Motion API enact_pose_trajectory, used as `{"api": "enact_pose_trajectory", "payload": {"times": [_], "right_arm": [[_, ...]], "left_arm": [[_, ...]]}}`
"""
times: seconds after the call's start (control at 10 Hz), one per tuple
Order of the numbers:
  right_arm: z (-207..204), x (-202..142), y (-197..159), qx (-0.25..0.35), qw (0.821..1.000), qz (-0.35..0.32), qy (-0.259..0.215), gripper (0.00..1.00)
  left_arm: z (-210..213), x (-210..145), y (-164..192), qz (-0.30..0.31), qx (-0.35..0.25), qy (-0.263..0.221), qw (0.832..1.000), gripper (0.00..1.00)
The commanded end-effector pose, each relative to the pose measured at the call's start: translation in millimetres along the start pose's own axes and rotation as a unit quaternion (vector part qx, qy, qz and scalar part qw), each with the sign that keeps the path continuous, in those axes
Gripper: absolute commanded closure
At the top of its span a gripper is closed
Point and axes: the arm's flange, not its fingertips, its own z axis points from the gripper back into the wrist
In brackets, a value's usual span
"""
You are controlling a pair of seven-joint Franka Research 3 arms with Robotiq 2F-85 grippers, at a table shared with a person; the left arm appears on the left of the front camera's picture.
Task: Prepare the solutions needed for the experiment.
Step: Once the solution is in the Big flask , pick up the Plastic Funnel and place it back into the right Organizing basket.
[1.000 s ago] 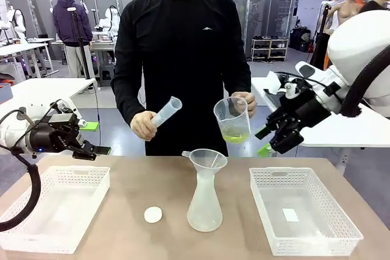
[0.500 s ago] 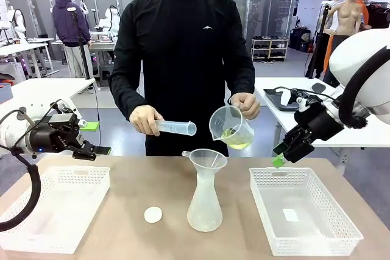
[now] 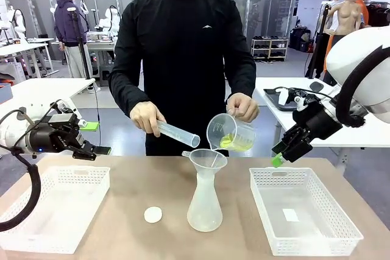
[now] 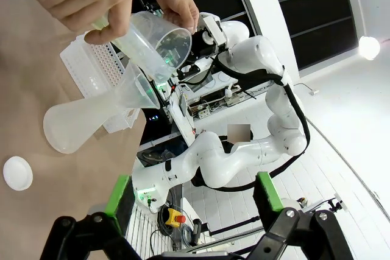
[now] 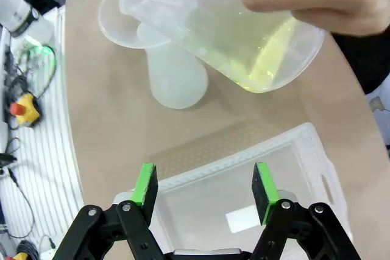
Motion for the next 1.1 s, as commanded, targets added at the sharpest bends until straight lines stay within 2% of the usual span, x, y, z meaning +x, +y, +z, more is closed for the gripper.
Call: {"api": "enact_pose_trajectory", "payload": {"times": [0.0,0.1,0.2,0.3,0.5,0.6,0.7,0.8,1.0], "right_arm": [[-3.0,-9.2,-20.9,0.050,0.991,-0.113,-0.061,0.22],[-3.6,-17.5,-28.2,0.101,0.978,-0.161,-0.088,0.22],[-4.7,-23.7,-34.9,0.124,0.959,-0.234,-0.103,0.22],[-4.8,-25.5,-39.0,0.172,0.938,-0.275,-0.126,0.22],[-0.9,-32.0,-49.1,0.196,0.912,-0.332,-0.137,0.22],[0.5,-38.9,-51.6,0.234,0.892,-0.354,-0.154,0.22],[-0.8,-47.5,-53.4,0.237,0.885,-0.367,-0.162,0.22],[-2.2,-54.4,-53.5,0.261,0.871,-0.383,-0.163,0.22],[-3.9,-66.2,-54.1,0.271,0.843,-0.436,-0.159,0.22]], "left_arm": [[-1.1,-2.0,-2.4,-0.002,0.003,-0.001,1.000,0.00],[-1.1,-2.0,-2.4,-0.002,0.003,-0.001,1.000,0.00],[-1.1,-2.0,-2.4,-0.002,0.003,-0.001,1.000,0.00],[-1.1,-2.0,-2.4,-0.002,0.003,-0.001,1.000,0.00],[-1.1,-2.0,-2.4,-0.002,0.003,-0.001,1.000,0.00],[-1.1,-2.0,-2.4,-0.002,0.003,-0.001,1.000,0.00],[-1.1,-2.0,-2.4,-0.002,0.003,-0.001,1.000,0.00],[-1.1,-2.0,-2.4,-0.002,0.003,-0.001,1.000,0.00],[-1.1,-2.0,-2.4,-0.002,0.003,-0.001,1.000,0.00]]}}
